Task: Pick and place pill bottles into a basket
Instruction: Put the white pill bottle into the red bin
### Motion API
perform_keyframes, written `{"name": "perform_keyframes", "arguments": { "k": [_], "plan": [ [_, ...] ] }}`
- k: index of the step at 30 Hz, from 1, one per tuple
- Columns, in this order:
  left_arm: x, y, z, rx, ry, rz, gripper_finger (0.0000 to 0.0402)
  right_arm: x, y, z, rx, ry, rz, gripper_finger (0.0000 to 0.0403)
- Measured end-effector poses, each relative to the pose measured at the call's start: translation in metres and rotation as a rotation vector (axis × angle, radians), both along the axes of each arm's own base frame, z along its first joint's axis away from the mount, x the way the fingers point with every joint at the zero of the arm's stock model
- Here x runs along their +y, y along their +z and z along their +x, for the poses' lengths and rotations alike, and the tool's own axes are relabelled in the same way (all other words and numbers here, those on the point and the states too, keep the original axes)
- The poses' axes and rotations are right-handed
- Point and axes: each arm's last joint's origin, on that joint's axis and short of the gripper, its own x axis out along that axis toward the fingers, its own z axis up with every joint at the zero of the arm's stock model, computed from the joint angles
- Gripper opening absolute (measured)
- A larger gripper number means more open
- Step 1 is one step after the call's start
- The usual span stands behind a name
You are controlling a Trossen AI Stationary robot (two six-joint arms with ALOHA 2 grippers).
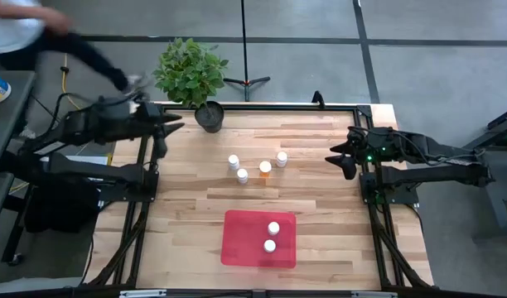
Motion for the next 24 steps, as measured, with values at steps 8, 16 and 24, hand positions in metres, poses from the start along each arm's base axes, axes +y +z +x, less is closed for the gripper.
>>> {"name": "perform_keyframes", "arguments": {
  "k": [8,16,24],
  "plan": [
    [0.042,-0.004,0.059,0.466,-0.015,-0.200,0.0134,0.001,0.000,0.000,0.006,0.060,-0.002,0.0232],
    [0.062,0.015,0.110,0.568,-0.259,-0.244,0.0140,0.003,-0.005,-0.003,0.064,0.091,0.026,0.0232],
    [0.072,0.002,0.129,0.735,-0.302,-0.217,0.0235,0.004,-0.007,-0.005,0.087,0.112,0.048,0.0232]
  ]
}}
